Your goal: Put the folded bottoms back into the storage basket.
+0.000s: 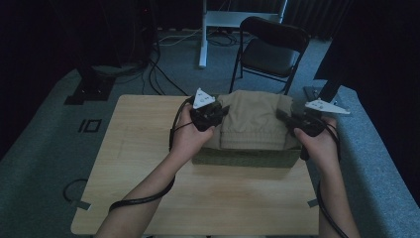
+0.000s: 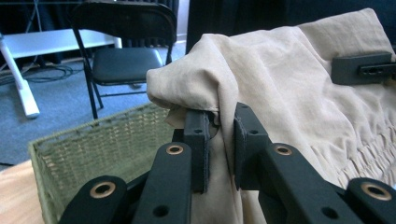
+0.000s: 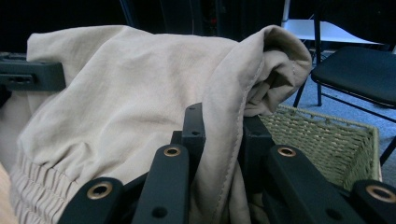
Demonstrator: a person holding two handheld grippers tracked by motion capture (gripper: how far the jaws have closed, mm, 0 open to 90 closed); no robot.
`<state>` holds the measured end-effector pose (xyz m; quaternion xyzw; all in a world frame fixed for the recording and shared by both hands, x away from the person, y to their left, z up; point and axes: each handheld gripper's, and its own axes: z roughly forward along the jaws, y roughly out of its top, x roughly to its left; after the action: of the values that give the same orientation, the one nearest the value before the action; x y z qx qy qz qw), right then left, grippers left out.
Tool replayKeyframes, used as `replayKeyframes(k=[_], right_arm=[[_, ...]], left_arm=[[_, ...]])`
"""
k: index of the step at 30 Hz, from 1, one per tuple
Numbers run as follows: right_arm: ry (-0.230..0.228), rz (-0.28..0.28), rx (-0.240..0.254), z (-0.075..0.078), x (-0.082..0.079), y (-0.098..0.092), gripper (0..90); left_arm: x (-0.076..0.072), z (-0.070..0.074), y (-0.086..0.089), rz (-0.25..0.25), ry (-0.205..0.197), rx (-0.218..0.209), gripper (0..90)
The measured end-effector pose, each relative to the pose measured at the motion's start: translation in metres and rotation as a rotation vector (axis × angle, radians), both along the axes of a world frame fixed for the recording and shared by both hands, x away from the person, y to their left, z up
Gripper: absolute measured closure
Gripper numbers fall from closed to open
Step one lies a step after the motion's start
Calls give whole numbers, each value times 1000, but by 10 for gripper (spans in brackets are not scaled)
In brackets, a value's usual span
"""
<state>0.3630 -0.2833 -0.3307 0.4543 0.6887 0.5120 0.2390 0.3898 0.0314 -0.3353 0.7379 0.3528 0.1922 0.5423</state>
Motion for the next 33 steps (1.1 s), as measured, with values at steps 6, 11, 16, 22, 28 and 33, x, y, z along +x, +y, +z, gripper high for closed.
replayKeyframes(k=[6, 11, 16, 22, 28, 33], right_arm=[[11, -7, 26, -12, 28, -4, 766], [25, -20, 16, -27, 47, -4, 765], [26, -40, -6, -38, 61, -5, 764], [27, -71, -20, -55, 78, -5, 764], [27, -99, -28, -71, 88, -7, 764], [63, -111, -48, -94, 99, -6, 762]], left_arm=[[23, -15, -3, 33, 5, -34, 799], [42, -31, -3, 52, 10, -36, 799], [52, -41, -8, 53, -18, -24, 799], [67, -57, -12, 62, -10, -27, 799], [76, -69, -13, 64, 20, -40, 799], [87, -86, -16, 74, 60, -31, 799]])
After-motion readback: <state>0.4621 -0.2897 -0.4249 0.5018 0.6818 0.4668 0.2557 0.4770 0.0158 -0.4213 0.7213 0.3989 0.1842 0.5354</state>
